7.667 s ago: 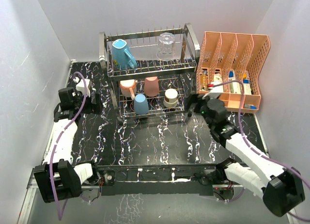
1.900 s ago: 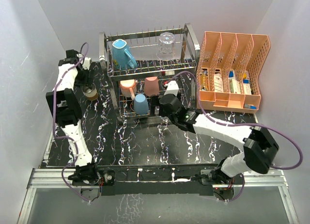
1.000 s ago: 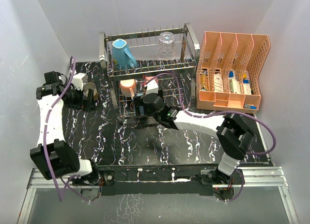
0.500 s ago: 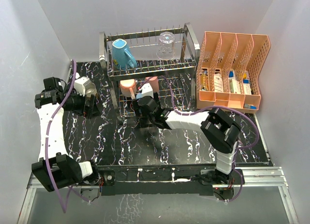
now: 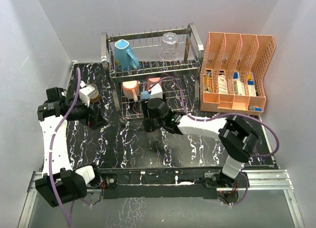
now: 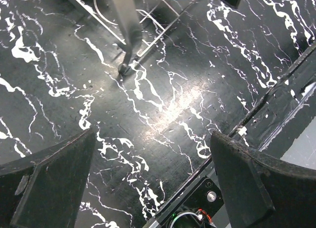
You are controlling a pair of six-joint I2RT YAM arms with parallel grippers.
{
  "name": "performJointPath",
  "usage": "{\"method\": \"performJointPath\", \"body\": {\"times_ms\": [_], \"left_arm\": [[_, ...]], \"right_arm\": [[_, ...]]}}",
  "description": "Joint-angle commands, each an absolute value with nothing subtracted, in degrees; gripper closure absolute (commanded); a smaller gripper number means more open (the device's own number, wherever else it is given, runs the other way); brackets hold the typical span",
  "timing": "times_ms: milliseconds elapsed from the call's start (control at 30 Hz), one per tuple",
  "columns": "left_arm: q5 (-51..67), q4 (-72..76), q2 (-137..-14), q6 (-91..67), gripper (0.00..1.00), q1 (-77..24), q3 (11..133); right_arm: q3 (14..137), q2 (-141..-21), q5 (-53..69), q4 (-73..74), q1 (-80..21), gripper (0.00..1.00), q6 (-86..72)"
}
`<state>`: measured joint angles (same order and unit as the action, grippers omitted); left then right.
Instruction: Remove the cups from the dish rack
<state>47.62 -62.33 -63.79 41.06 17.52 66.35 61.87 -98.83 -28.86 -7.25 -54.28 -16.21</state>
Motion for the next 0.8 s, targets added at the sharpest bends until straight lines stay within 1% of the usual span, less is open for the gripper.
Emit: {"method": "performJointPath", "body": {"times_ms": [0, 200, 333, 367, 433, 600, 667, 767], "left_arm": [[55.41, -63.85, -60.31, 48.33, 0.03, 17.67, 64.14], [62.97, -64.46, -57.07, 56.68, 0.03, 17.63, 61.76], [66.75, -62.07, -55.32, 57.70, 0.03, 17.58, 59.70], [67.04, -61.57, -55.31, 57.66, 0.03, 17.60, 59.46], [66.40, -61.27, -55.77, 57.62, 0.03, 17.59, 59.56], [64.48, -63.44, -56.48, 58.86, 0.03, 17.58, 60.12], [64.25, -63.58, -56.21, 58.85, 0.03, 17.58, 60.03], [63.90, -63.57, -56.12, 58.48, 0.03, 17.58, 60.03]], "right_arm": [[60.28, -92.22, -30.77, -11.94, -55.21, 0.58, -16.25], [58.46, -84.64, -28.43, -8.83, -57.21, 0.60, -20.02], [56.63, -80.99, -25.82, -7.79, -58.31, 0.61, -24.30], [56.79, -81.12, -26.95, -6.52, -58.31, 0.58, -25.52], [57.46, -82.14, -28.04, -5.22, -58.36, 0.45, -26.25], [60.17, -86.46, -27.79, -5.14, -58.33, 0.28, -23.49], [62.03, -89.16, -29.11, -4.58, -58.31, 0.24, -20.72], [64.14, -93.15, -31.00, -4.96, -58.36, 0.23, -14.63]]}}
